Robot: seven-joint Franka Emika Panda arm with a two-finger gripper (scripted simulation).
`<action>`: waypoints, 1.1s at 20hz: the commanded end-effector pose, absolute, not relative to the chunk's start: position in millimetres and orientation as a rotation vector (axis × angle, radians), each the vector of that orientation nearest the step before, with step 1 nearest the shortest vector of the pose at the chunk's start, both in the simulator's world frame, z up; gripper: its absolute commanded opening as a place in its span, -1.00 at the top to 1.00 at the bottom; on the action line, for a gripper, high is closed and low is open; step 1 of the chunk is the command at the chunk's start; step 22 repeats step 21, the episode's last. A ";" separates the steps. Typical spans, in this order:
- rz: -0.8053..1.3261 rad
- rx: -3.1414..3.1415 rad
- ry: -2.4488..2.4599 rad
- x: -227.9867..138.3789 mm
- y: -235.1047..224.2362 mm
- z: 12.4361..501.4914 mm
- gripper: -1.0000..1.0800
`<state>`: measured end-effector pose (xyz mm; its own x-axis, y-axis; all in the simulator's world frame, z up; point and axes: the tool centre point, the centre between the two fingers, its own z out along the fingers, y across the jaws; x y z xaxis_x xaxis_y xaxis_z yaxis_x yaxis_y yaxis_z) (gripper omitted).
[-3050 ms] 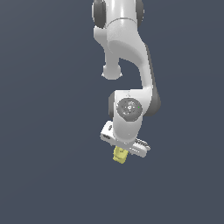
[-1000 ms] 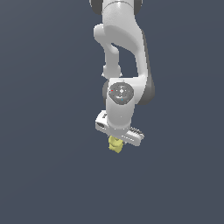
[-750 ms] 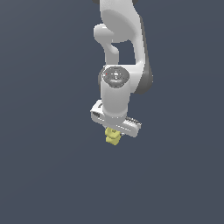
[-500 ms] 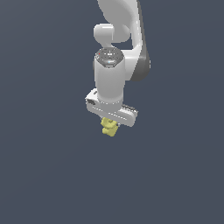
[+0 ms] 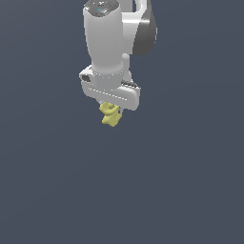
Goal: Pick up the object and move it to a goal position.
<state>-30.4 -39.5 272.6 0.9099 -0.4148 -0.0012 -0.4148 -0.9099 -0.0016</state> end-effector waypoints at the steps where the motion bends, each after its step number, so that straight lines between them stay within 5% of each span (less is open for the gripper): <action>1: 0.001 -3.068 0.667 -44.7 -48.8 295.1 1.00; 12: 0.000 -3.069 0.667 -88.4 -79.1 369.9 1.00; 22: 0.000 -3.070 0.667 -97.0 -87.2 388.9 1.00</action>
